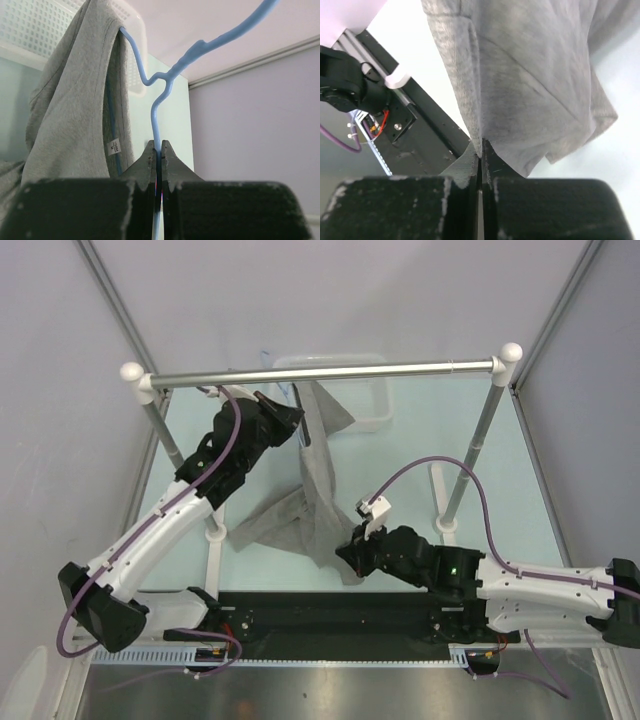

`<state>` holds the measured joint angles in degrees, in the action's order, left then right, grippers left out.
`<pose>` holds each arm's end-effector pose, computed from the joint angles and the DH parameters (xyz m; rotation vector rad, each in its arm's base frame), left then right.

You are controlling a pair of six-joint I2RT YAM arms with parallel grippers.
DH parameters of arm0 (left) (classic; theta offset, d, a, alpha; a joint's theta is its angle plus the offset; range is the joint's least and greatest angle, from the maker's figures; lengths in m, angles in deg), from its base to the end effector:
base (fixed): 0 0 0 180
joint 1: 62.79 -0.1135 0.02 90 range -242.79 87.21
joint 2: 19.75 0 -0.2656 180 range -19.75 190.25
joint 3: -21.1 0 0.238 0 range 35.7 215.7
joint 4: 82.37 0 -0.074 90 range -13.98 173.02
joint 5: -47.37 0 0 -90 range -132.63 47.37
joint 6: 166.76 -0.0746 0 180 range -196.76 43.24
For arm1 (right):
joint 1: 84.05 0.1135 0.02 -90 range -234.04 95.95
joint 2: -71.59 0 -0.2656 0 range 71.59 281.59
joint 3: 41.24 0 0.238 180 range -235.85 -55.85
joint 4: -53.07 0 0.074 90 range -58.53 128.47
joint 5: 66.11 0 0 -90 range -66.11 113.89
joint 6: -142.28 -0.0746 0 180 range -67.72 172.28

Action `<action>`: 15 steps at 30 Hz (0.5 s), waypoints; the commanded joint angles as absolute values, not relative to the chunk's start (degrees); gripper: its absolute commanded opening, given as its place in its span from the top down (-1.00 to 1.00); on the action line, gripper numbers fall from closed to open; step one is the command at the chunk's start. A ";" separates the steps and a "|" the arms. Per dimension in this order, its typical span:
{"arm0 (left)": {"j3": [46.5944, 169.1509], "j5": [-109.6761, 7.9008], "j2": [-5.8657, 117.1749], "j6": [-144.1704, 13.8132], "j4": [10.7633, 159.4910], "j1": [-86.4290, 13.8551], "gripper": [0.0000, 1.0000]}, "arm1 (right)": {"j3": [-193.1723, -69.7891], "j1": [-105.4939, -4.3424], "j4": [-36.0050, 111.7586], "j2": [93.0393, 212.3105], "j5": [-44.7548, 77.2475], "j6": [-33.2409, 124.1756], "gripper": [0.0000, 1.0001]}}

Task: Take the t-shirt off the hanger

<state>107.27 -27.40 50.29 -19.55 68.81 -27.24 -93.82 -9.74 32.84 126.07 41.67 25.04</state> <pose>0.2558 -0.1587 0.3972 -0.5479 1.7994 -0.9105 0.0863 0.2229 0.2671 -0.6143 1.9450 0.8567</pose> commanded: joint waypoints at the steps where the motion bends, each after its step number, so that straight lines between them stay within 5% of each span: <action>1: 111.55 -28.30 51.26 -18.05 75.20 -30.61 1.00 | -91.01 -9.43 33.64 124.77 44.45 19.95 1.00; 15: 118.32 -32.43 60.05 -16.99 77.40 -37.03 0.99 | -80.11 -8.46 34.17 121.70 45.33 9.66 1.00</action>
